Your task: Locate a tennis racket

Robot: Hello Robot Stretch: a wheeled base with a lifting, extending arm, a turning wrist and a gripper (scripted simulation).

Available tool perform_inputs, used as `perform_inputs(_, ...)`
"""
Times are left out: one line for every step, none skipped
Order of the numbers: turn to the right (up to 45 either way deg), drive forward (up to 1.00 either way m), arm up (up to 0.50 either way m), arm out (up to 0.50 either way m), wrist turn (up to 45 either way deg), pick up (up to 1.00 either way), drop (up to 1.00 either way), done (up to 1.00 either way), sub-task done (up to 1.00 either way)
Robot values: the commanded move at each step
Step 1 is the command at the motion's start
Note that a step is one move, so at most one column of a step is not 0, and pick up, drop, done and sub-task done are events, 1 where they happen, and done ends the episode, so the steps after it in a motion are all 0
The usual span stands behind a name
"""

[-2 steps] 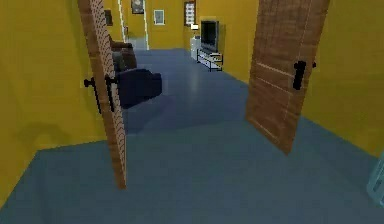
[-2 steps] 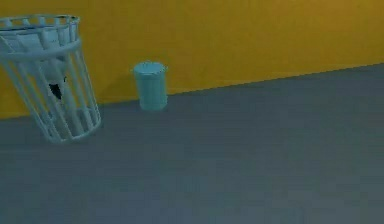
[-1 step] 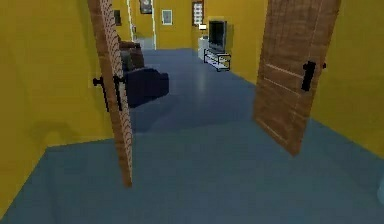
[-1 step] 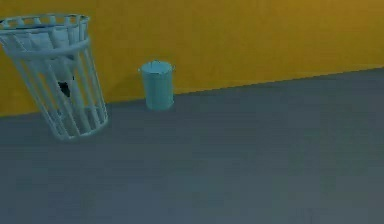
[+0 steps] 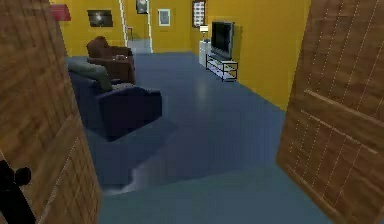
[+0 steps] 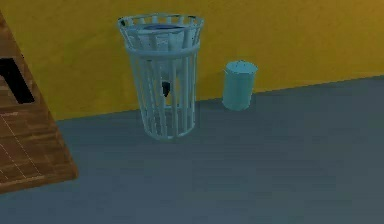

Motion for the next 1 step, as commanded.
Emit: perform_inputs(9.0, 0.00, 0.00, 0.00, 0.0, 0.00, 0.00, 0.00, 0.00)
